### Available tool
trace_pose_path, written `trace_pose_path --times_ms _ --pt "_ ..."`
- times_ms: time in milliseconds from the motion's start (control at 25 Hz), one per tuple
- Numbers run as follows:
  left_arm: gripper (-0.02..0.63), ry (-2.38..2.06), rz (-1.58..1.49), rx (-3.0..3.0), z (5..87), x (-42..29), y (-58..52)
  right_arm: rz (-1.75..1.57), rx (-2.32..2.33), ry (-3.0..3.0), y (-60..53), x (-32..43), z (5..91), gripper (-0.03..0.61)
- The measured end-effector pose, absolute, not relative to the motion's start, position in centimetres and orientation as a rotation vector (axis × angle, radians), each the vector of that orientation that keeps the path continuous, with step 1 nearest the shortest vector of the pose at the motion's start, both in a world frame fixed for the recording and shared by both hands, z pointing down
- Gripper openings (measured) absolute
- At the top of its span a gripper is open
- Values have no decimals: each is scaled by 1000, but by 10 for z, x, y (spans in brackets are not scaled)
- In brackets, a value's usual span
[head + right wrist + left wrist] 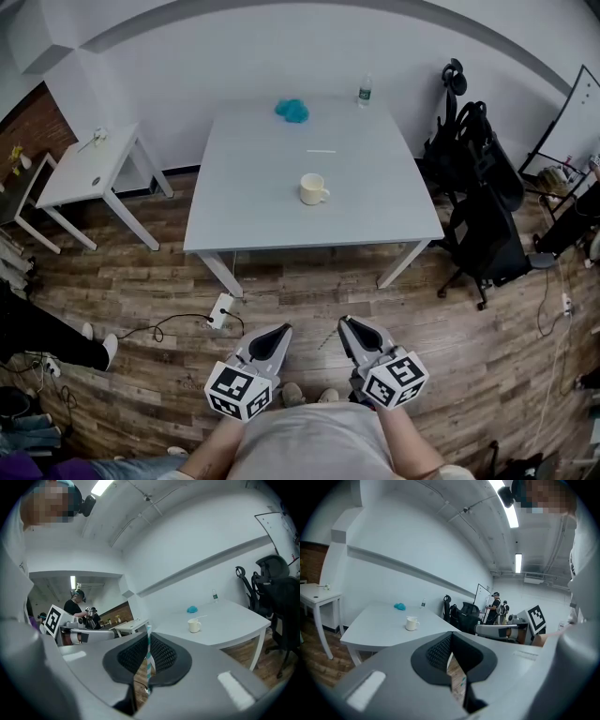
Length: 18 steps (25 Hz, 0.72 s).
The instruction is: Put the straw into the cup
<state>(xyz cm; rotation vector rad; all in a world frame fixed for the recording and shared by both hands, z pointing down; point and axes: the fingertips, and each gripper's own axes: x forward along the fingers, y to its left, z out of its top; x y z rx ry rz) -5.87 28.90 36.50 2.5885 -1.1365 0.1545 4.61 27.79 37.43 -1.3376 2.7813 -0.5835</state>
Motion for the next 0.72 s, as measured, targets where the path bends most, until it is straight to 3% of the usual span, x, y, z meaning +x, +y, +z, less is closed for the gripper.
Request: trace_pose_path --times_ms 720 --pt "18 -1147 152 2598 366 -85 256 -580 -1354 2737 244 31 376 23"
